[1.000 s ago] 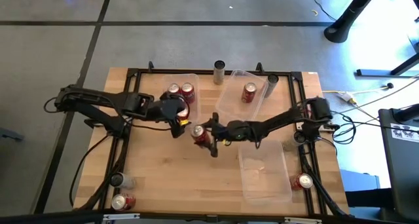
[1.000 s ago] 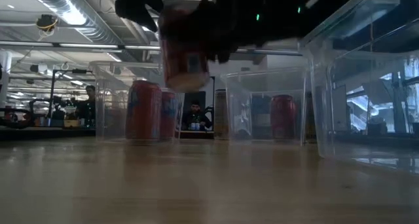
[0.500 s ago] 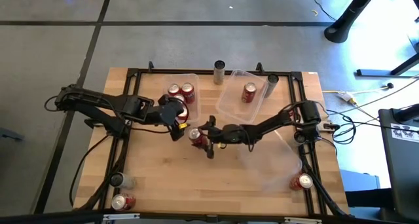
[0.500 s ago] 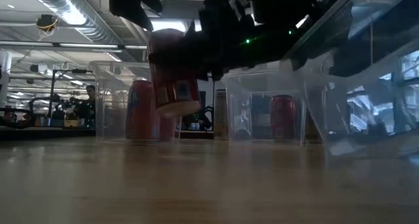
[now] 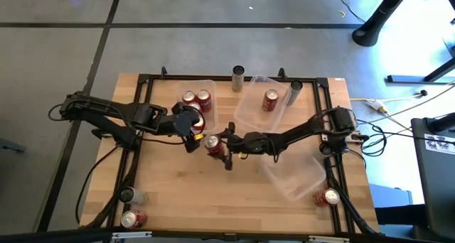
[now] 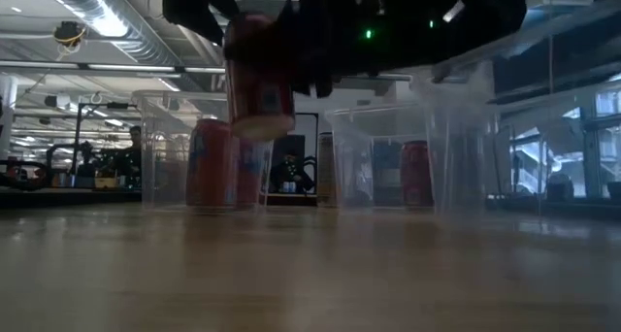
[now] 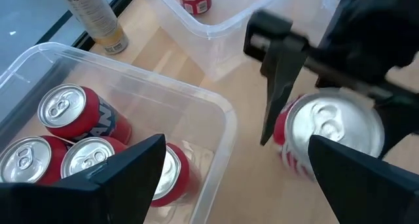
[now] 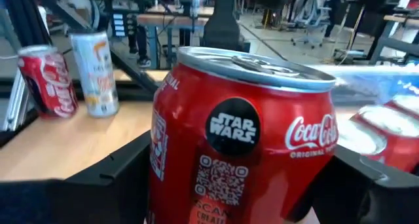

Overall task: Sort soda cans
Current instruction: Remove the top red-white soda can from the top right transparent bin

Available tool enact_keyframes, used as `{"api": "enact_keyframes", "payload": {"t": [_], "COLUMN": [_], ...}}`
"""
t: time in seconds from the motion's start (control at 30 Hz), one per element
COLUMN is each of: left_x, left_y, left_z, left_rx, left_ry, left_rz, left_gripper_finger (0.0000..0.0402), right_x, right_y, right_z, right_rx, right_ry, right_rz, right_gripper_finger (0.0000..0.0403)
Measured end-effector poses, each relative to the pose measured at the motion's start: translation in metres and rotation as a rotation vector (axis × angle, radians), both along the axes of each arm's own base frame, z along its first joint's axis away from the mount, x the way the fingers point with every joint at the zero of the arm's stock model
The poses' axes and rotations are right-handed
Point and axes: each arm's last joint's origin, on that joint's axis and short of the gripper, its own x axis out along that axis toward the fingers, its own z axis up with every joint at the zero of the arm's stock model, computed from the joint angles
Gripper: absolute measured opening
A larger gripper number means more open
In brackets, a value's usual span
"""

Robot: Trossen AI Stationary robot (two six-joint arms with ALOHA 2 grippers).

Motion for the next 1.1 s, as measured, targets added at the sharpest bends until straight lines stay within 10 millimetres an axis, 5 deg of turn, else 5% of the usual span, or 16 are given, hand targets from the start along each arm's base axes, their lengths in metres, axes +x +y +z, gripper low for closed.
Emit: {"api": "enact_keyframes", "payload": {"t": [0.23,0.47,0.7,1.1], "left_x": [-0.001,-0.025,-0.075,-0.084], "left_y": [0.0,-0.002,-0.001,-0.007], "left_z": [0.0,0.016,0.037,0.038], "left_rx": [0.01,-0.031,-0.12,-0.121], "left_ry": [0.004,-0.043,-0.123,-0.129], "left_rz": [-0.006,-0.003,0.033,0.024], "left_gripper_finger": [0.0363,0.0363,0.0363,0.0363], "right_x": [-0.003,0.038,0.077,0.112], "right_y": [-0.001,0.017,0.037,0.043], "right_z": [0.028,0.038,0.028,-0.029], "right_rx": [0.014,0.045,0.059,0.068], "right_ry": [-0.027,-0.077,-0.094,0.045], "right_rz": [-0.018,0.025,0.044,0.026], "right_gripper_finger": [0.0305,0.0303,0.0303,0.0302]}}
